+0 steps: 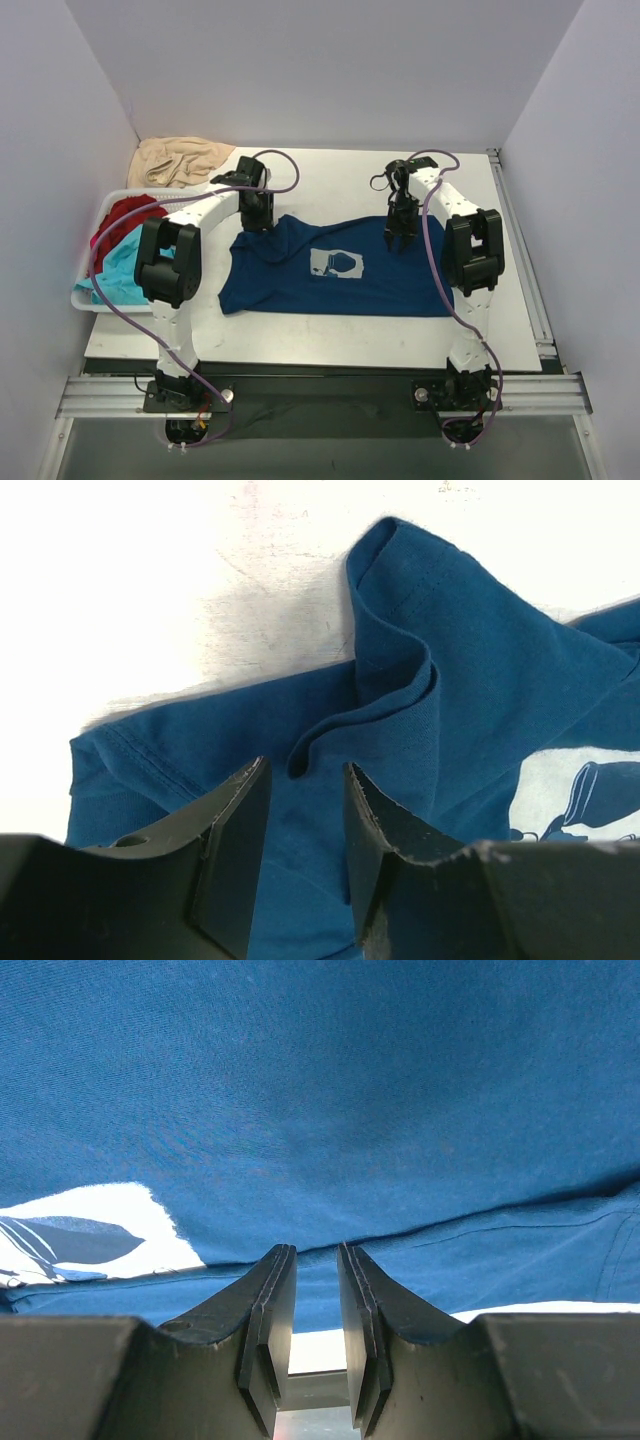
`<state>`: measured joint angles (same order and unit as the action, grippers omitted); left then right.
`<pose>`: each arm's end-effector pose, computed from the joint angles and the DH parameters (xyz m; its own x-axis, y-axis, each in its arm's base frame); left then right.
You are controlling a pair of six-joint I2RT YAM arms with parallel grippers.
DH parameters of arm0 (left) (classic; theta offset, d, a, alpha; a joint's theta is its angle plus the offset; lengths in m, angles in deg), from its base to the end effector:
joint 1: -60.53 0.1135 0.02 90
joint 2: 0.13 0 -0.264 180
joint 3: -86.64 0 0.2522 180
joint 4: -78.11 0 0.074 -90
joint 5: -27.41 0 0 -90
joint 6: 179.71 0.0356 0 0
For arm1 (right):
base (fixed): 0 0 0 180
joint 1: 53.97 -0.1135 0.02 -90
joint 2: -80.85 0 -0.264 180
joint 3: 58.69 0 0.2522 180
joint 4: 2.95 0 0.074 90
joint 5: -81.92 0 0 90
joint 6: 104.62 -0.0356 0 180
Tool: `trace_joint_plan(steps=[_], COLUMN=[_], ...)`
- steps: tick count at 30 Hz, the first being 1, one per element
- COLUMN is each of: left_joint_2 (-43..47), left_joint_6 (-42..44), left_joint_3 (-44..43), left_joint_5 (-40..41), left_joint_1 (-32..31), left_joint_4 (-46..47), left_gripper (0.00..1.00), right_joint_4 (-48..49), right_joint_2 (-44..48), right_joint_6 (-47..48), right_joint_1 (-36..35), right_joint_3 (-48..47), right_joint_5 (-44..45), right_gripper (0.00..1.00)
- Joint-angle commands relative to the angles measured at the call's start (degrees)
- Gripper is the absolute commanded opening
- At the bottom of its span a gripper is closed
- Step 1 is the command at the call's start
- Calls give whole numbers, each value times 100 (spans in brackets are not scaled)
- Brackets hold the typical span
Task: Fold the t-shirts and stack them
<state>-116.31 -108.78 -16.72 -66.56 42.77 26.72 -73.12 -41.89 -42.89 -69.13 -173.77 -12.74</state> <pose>0.4088 -0.1335 0.1959 -0.9192 -0.0478 -0.3908 0.0346 0.9790 -0.2011 0.4199 0.1168 0.1949 -0.9623 0.2284 -0.1481 0.2027 0.9644 0.1698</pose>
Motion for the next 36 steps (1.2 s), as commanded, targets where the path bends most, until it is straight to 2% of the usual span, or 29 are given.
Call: trace_joint_plan(steps=[1,17,19,22,23,24,36], left_joint_2=[-80,-344,-379,-353,-335,-283,122], left_joint_6=[-62,-71,-97,-106,-106,-97,184], left_joint_3=[13,-57,-127,-206,-233,-251,-1164], left_joint_5=[-157,-306,-306,-315,-307,-272,256], left_joint_1=[44,36,36,36,36,36,62], left_joint_4=[124,150,142,107,72,36,-701], left_gripper=[45,33,28,12,2,0,0], right_joint_4=[-266,-266,-266,-266,-266,-275,-275], right_joint_2=[206,215,215,224,224,224,189], right_joint_6=[-29,-64,-56,-64,-73,-73,-108], right_joint_1=[-31,-14,-5,-5,-13,-14,13], right_joint_3=[24,42,42,51,51,59,-63], right_joint_5=[159,177,185,185,194,194,159], right_gripper=[25,25,25,25,25,25,25])
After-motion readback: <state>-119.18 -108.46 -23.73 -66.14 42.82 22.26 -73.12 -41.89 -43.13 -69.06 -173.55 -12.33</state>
